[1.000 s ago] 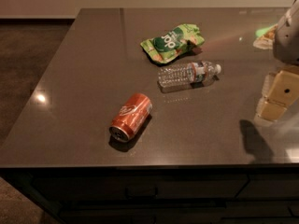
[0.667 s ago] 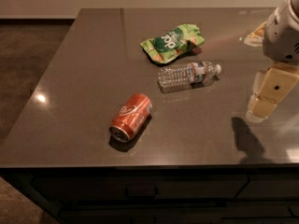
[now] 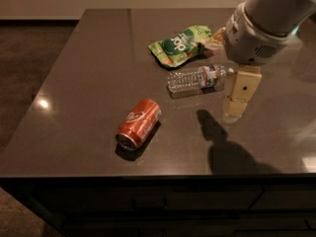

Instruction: Pick coke can

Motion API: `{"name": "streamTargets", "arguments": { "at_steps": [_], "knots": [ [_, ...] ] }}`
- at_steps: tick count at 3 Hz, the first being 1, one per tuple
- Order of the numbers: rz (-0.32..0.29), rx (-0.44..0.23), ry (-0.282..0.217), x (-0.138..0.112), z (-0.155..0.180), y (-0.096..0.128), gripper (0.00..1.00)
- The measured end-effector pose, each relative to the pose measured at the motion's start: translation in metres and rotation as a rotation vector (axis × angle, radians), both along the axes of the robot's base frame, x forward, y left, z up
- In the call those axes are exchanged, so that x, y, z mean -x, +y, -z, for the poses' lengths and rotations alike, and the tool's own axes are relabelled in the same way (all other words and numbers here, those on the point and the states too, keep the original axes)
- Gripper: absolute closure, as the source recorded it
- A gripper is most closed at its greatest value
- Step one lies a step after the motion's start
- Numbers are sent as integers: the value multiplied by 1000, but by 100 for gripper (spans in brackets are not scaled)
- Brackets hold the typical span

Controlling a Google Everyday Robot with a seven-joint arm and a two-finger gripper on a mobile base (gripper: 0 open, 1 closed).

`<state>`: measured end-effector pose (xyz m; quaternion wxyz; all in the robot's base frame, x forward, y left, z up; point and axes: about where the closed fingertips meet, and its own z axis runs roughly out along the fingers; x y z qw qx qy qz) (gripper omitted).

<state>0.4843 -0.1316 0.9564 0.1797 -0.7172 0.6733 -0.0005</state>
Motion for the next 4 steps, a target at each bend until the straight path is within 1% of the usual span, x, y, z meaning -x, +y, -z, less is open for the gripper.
{"name": "streamTargets", "arguments": {
  "at_steps": [1, 2, 3, 4],
  "knots": [
    [-143, 7, 6, -8, 14, 31, 0],
    [-275, 15, 0, -8, 24, 57, 0],
    [-406, 43, 6, -5, 35, 80, 0],
    [-508, 80, 23, 0, 50, 99, 0]
  ]
}}
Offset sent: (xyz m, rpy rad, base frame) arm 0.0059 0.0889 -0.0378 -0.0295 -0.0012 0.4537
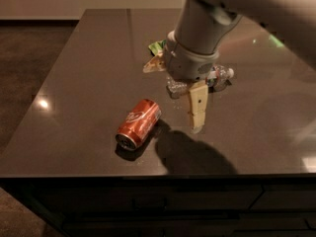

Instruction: Pick coke can

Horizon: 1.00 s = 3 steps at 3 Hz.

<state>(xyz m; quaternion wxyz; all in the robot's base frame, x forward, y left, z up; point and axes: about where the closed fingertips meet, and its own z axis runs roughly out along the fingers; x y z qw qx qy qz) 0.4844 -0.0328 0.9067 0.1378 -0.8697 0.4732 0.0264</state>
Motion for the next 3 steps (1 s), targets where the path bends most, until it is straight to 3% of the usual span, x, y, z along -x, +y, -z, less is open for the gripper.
{"name": "streamTargets", "arguments": {
  "at_steps": [3],
  "knots": [
    [-209, 114, 41, 18, 42, 42, 0]
  ]
}}
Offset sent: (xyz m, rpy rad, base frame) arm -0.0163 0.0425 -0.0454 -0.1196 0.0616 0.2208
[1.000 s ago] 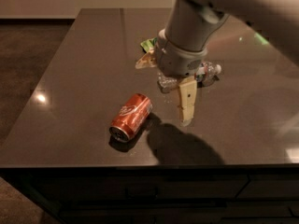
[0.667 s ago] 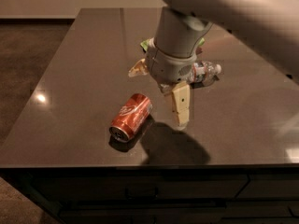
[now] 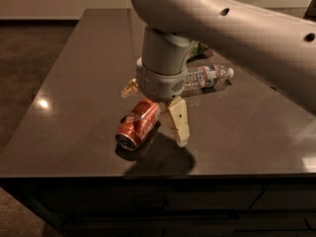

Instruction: Pick coke can

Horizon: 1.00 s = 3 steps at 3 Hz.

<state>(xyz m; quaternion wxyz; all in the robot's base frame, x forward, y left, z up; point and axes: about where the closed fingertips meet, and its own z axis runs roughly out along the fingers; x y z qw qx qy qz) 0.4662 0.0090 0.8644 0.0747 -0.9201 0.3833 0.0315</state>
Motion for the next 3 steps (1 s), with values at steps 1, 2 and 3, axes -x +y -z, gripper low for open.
{"name": "streamTargets", "arguments": {
  "at_steps": [1, 2, 3],
  "knots": [
    [-29, 25, 6, 2, 8, 6, 0],
    [-42, 48, 12, 2, 13, 10, 16],
    [-39, 55, 22, 2, 13, 12, 39]
  ]
}}
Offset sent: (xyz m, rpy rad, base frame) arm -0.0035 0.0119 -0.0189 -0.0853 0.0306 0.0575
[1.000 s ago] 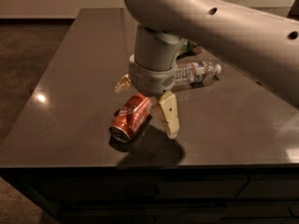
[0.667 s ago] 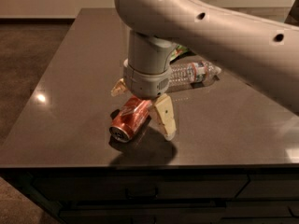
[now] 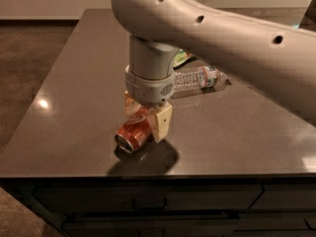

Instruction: Pick coke can

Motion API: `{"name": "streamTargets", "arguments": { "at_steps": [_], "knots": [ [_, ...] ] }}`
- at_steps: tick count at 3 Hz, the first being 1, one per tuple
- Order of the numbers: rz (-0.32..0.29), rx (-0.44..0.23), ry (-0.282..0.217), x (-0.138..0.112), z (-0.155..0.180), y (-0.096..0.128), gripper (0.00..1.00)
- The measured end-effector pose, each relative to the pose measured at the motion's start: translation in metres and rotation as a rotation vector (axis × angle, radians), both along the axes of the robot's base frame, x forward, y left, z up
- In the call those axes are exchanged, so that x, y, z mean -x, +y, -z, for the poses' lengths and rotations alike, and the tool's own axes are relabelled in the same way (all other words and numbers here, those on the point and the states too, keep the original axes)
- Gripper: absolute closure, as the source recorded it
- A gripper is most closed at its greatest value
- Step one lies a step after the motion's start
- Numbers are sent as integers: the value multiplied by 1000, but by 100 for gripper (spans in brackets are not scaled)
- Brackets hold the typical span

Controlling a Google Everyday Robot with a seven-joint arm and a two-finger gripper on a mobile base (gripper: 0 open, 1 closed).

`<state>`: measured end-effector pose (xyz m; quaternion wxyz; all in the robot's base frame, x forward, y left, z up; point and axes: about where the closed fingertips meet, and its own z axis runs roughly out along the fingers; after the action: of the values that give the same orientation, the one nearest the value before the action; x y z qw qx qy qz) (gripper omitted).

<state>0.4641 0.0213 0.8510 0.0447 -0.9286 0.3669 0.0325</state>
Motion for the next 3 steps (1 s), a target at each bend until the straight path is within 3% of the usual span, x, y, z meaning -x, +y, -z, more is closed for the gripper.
{"name": "streamTargets", "arguments": {
  "at_steps": [2, 3],
  "knots": [
    [84, -51, 44, -4, -23, -5, 85],
    [130, -128, 60, -7, -56, -8, 100]
  ]
}}
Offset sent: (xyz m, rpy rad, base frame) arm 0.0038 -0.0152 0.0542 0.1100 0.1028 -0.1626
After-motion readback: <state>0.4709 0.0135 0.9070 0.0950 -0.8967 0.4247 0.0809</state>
